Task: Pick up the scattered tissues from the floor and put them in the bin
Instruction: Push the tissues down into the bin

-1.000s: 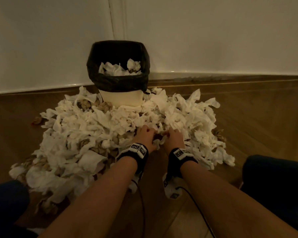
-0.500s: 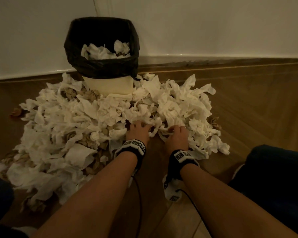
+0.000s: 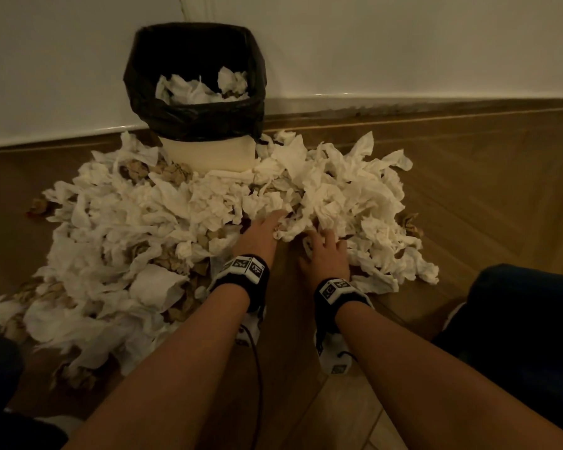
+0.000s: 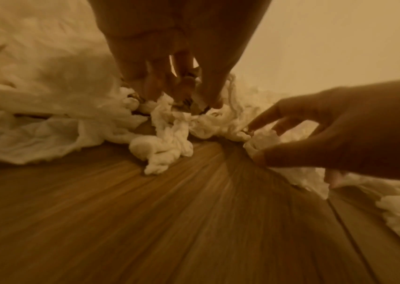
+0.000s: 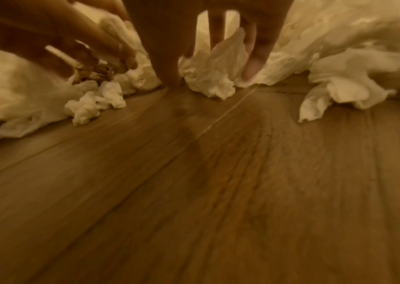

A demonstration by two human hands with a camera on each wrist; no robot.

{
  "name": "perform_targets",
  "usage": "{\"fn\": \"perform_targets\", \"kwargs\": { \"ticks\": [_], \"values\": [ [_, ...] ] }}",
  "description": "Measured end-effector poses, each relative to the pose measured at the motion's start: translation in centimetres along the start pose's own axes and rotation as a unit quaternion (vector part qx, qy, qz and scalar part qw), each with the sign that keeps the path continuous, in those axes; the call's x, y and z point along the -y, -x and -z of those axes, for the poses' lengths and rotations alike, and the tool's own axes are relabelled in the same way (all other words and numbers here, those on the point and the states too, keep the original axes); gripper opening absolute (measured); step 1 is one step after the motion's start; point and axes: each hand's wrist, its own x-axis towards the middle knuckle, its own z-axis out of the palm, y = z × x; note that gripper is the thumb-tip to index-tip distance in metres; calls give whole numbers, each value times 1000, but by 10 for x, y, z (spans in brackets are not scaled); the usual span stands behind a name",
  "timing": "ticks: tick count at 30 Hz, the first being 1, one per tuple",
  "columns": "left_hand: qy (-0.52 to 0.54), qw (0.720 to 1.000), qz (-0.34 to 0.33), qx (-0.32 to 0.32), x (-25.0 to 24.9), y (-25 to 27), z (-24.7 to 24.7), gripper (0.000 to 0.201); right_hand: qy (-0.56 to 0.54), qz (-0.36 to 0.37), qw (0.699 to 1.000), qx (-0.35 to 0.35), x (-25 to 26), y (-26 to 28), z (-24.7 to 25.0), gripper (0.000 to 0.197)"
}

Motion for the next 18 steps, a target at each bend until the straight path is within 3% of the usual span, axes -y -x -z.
{"fn": "perform_targets", "kwargs": {
  "ticks": [3, 7, 10, 13, 15, 16, 18],
  "values": [
    [63, 998, -8, 12, -1, 5, 5, 60, 7, -3, 999, 44, 2, -2, 1, 55],
    [87, 996, 11, 32, 1, 7, 4, 57, -45, -9, 998, 49, 3, -10, 3, 34],
    [92, 995, 22, 34, 5, 6, 4, 43, -99, -30, 992, 66, 7, -20, 7, 29],
    [146, 988, 39, 15, 6, 1, 5, 22, -194, -95, 974, 69, 8, -26, 11, 27],
    [191, 980, 47, 0, 7, 0, 9, 19, -360, -170, 914, 84, 10, -27, 16, 27],
    [209, 977, 51, 2, 7, -1, 10, 21, -460, -207, 858, 95, 10, -28, 19, 26],
    [214, 975, 61, 12, 8, -1, 12, 39, -655, -290, 686, 123, 10, -27, 26, 20]
  ]
}}
